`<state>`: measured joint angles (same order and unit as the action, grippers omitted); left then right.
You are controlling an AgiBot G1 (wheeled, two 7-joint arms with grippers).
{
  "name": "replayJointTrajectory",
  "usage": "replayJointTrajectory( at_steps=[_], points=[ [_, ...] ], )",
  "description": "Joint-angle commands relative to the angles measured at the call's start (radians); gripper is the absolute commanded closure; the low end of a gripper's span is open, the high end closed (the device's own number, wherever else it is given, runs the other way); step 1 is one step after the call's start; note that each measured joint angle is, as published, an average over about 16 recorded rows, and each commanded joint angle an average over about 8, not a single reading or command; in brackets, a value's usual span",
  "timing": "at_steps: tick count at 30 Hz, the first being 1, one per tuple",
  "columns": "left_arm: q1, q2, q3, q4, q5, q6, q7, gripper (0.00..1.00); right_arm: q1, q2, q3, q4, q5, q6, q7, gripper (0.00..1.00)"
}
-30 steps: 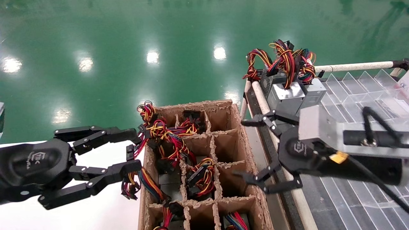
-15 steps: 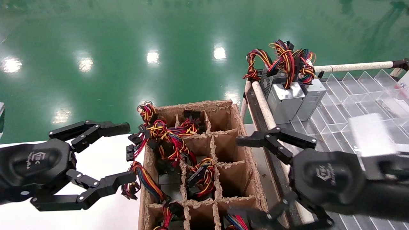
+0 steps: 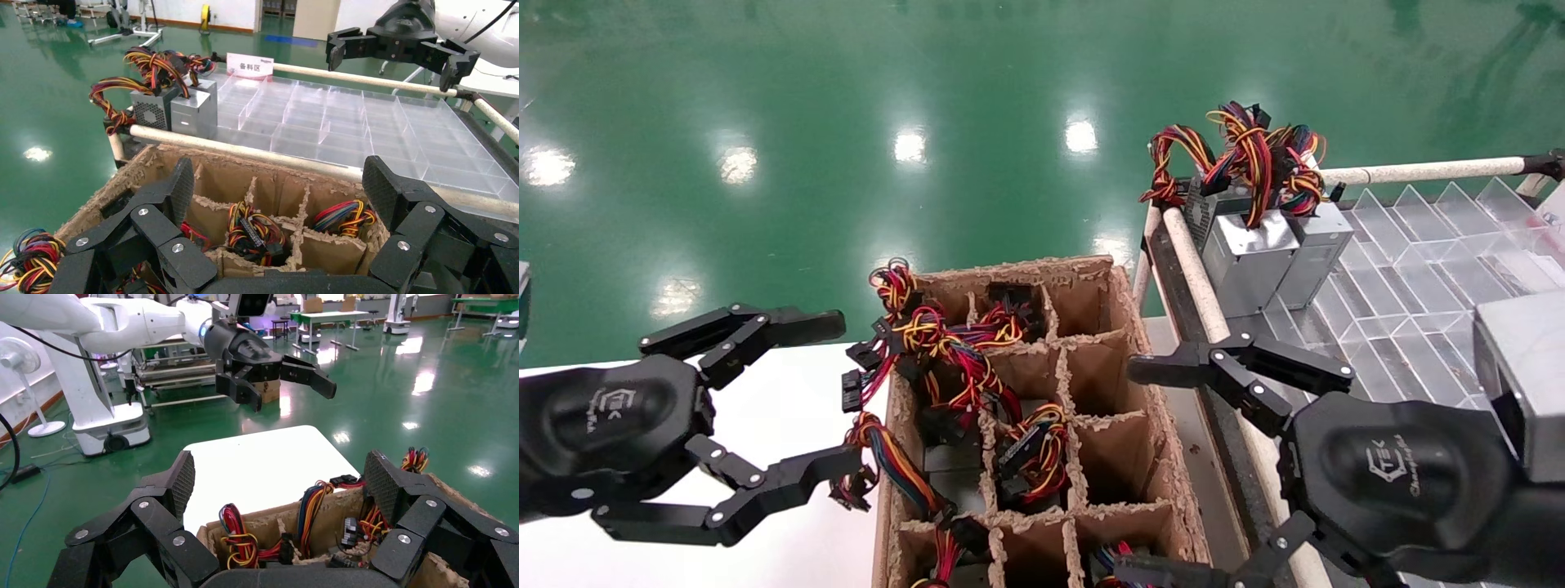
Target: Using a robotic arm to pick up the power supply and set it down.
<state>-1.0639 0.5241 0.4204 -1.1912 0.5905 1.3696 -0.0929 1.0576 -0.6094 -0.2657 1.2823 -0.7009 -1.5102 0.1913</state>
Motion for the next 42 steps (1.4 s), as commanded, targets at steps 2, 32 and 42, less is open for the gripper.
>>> replayJointTrajectory(
  at_steps=[2, 32, 42],
  points=[
    [0.0, 0.0, 0.0, 0.0, 0.0, 0.0, 0.0, 0.0, 0.004, 0.0, -0.003, 0.0, -0.007, 0.004, -0.001, 0.0],
    [0.0, 0.0, 0.0, 0.0, 0.0, 0.0, 0.0, 0.0, 0.016, -0.002, -0.013, 0.002, -0.029, 0.014, -0.003, 0.0],
    [0.0, 0.0, 0.0, 0.0, 0.0, 0.0, 0.0, 0.0, 0.017, -0.002, -0.014, 0.002, -0.03, 0.015, -0.004, 0.0]
  ],
)
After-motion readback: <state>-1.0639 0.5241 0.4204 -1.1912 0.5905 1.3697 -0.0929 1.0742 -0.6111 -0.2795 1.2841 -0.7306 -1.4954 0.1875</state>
